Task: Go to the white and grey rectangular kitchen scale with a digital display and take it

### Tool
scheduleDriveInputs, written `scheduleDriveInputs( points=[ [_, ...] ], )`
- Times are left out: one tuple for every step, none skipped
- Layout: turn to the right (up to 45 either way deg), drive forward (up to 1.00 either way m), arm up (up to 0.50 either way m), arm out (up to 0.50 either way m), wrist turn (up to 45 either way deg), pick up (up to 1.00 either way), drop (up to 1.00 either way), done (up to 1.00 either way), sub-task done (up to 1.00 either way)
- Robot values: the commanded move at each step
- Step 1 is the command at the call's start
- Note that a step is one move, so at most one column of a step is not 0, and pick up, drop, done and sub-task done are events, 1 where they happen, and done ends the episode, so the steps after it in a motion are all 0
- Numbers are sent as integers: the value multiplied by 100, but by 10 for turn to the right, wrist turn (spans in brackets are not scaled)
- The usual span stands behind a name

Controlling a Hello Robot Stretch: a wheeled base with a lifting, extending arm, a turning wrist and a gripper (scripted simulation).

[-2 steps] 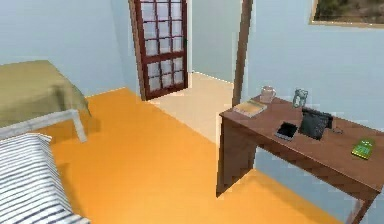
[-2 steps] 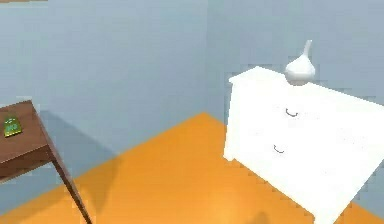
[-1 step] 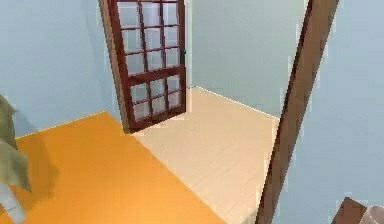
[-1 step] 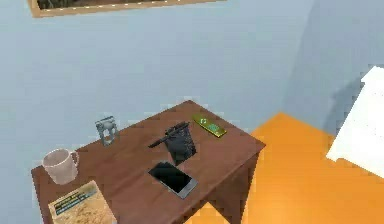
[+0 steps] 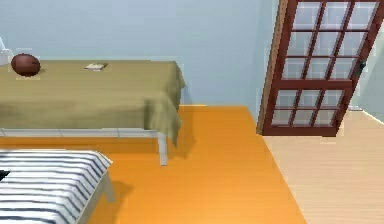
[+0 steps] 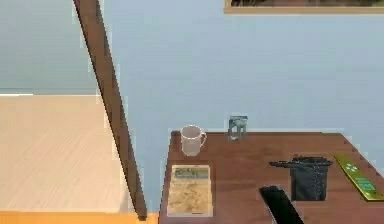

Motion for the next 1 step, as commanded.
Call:
scheduleDriveInputs(
  points=[
    [0, 30, 0, 0, 0, 0, 0, 0, 0]
  ],
)
